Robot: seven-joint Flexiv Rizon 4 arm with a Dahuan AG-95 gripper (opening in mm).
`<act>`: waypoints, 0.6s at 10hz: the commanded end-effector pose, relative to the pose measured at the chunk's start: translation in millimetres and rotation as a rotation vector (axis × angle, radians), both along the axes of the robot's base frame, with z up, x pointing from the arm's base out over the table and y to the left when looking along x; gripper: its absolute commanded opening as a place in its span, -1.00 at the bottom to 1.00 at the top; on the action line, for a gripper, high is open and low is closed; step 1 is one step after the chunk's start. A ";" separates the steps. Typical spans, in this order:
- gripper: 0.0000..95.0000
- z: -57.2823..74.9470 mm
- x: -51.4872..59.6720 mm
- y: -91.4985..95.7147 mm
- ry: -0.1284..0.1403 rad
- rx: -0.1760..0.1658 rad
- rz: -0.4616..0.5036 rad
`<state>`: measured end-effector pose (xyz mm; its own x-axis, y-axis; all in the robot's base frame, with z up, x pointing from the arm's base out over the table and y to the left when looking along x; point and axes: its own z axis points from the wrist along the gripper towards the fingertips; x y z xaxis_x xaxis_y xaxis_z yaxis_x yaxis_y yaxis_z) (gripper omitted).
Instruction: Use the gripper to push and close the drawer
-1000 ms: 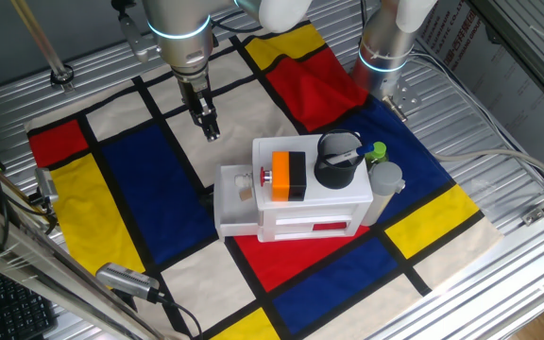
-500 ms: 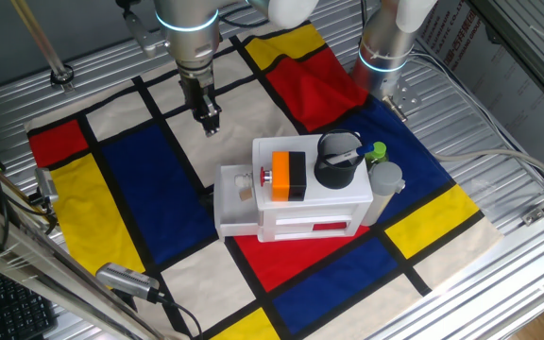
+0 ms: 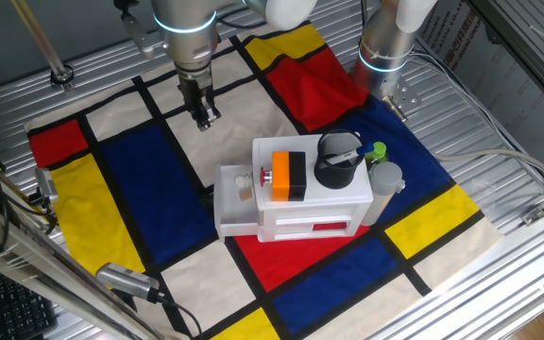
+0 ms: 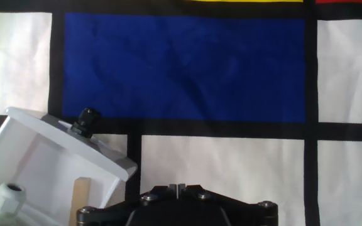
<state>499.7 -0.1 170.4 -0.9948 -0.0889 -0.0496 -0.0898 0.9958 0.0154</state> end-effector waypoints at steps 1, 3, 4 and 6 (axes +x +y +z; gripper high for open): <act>-1.00 -0.2 0.2 0.2 0.000 0.000 0.003; -1.00 -0.2 0.2 0.2 0.000 0.000 0.007; -1.00 -0.4 0.3 0.5 0.001 0.000 0.009; -1.00 -4.5 3.5 0.1 -0.002 -0.002 0.014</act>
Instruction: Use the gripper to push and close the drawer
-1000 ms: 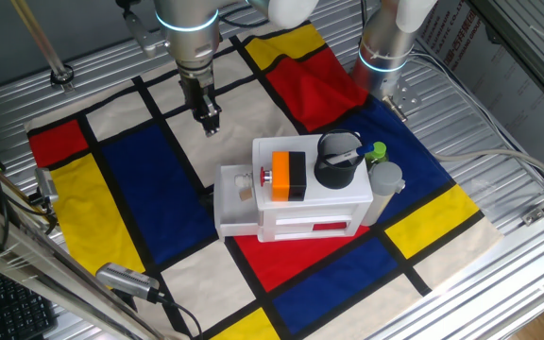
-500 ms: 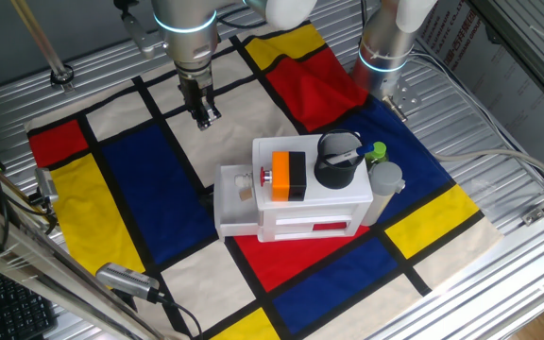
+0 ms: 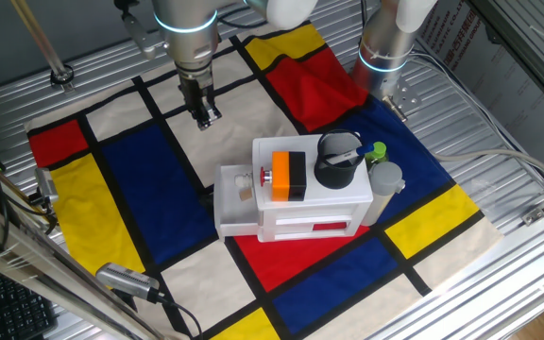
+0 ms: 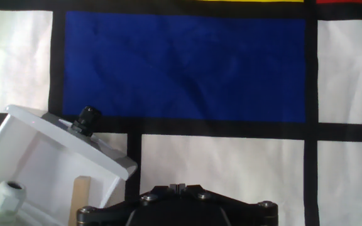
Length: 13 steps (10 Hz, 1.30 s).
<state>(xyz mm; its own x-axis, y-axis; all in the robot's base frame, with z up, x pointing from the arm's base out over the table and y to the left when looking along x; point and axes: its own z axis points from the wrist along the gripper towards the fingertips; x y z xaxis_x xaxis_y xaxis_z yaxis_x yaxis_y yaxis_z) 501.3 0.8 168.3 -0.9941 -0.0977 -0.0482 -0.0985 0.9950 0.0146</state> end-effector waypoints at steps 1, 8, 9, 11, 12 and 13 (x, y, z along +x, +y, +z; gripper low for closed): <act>-1.00 -7.6 7.3 -2.3 -0.004 0.000 0.012; -1.00 -24.1 41.5 -2.6 0.008 0.003 0.031; -1.00 -24.1 41.7 -2.5 0.006 0.006 0.032; -1.00 -23.5 42.6 -2.2 0.004 0.007 0.036; -1.00 -23.2 43.2 -2.0 0.006 0.007 0.037; -1.00 -23.2 43.2 -2.0 0.005 0.007 0.038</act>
<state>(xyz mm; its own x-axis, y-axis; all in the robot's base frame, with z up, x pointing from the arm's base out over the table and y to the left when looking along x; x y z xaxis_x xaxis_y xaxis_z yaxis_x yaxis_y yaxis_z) 543.3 -1.3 146.3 -0.9899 -0.1349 -0.0444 -0.1360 0.9905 0.0223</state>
